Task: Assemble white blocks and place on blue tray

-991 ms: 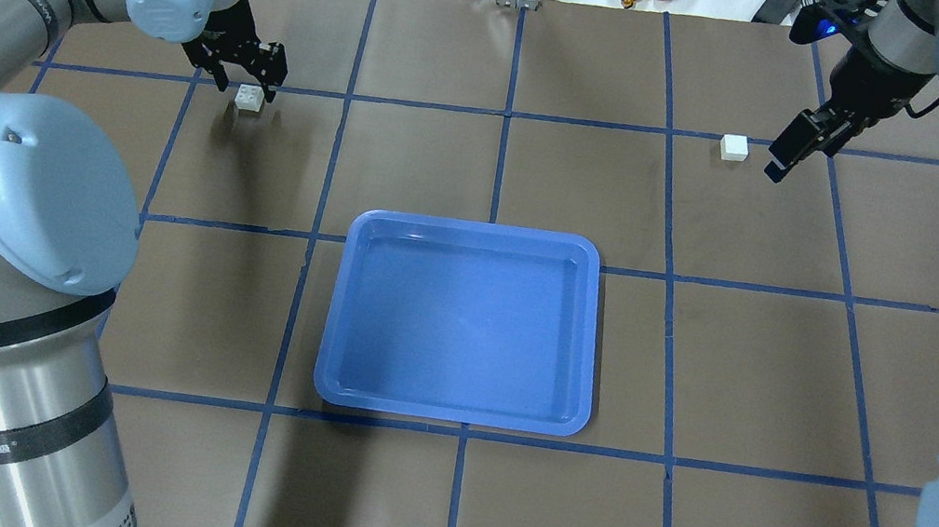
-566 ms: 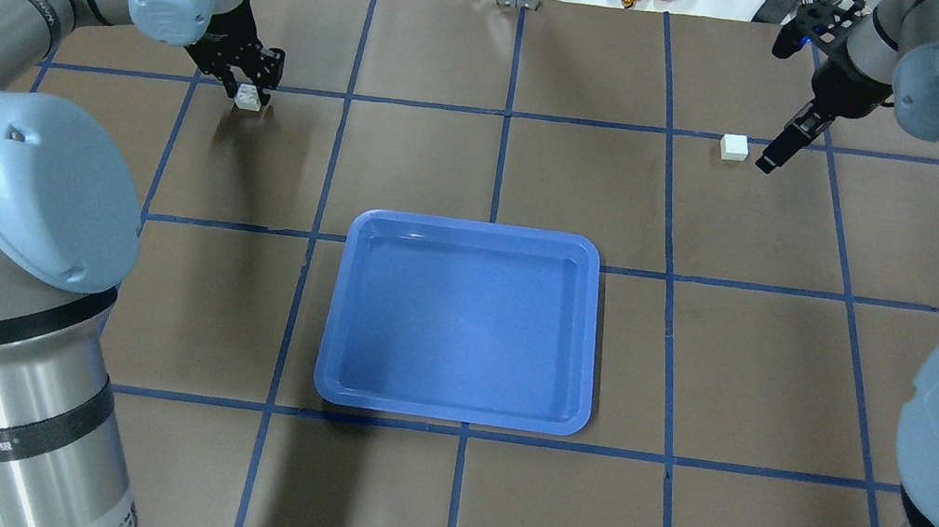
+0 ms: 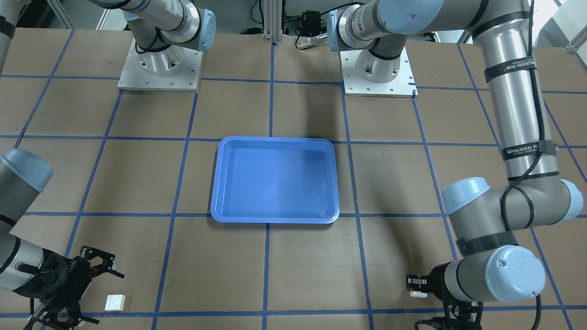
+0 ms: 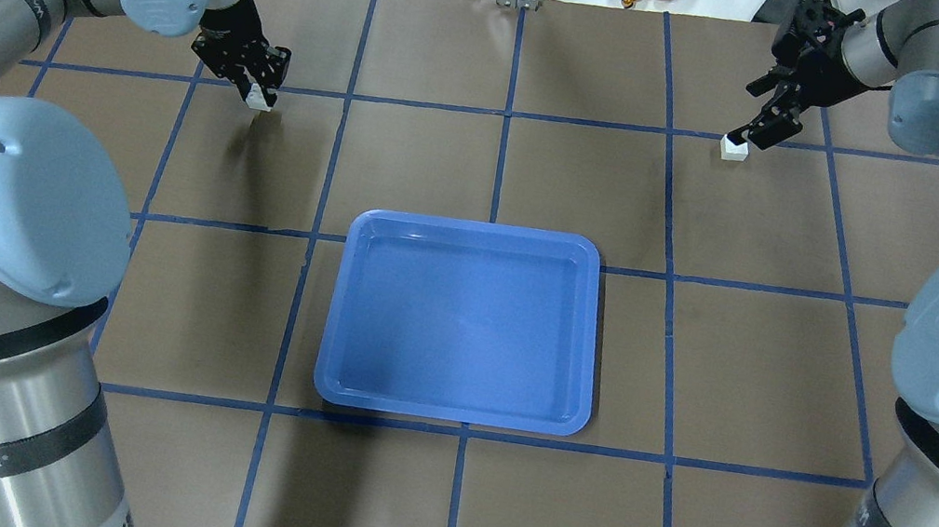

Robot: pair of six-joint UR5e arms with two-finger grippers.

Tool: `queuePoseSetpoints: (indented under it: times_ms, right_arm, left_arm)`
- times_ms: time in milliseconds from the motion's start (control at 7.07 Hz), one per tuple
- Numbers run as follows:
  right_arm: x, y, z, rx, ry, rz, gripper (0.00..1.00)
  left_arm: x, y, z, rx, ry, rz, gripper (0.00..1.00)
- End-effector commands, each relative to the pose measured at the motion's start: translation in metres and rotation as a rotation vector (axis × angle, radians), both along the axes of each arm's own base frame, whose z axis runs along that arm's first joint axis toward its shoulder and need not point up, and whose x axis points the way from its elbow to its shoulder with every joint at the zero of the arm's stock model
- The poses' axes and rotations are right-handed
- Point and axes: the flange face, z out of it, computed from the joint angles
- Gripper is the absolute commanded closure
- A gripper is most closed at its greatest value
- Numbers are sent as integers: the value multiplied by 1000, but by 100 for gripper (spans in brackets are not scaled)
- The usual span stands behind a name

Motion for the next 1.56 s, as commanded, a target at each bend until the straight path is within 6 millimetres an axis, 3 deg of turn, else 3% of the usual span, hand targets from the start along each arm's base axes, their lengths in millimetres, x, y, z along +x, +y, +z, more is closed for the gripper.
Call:
queuePoseSetpoints:
  times_ms: [0, 142, 425, 566, 849, 991, 1132, 1415]
  right_arm:
    - [-6, -9, -31, -70, -112, 110, 0]
    - [-35, -6, -38, -78, -119, 96, 0]
    - [-49, -3, -44, -67, -121, 91, 0]
    - [-52, -2, -51, -55, -121, 86, 0]
    - [-55, -2, -54, -70, -118, 113, 0]
    - [-55, 2, -59, -36, -134, 129, 0]
    - [-57, 1, -61, -72, -115, 223, 0]
    - [-57, 0, -68, -38, -143, 253, 0]
  left_arm:
    - [-69, 57, 54, 92, 99, -36, 88]
    - [-105, 97, 72, 102, 85, 36, 88]
    - [-192, 165, 89, 80, 45, 28, 93]
    - [-223, 192, 80, 36, 35, 108, 93]
    - [-273, 251, 34, -12, 35, 202, 93]
    - [-297, 270, 11, -32, 24, 223, 93]
    - [-314, 283, 7, -55, -22, 181, 93]
    - [-317, 283, -11, -27, -32, 184, 92]
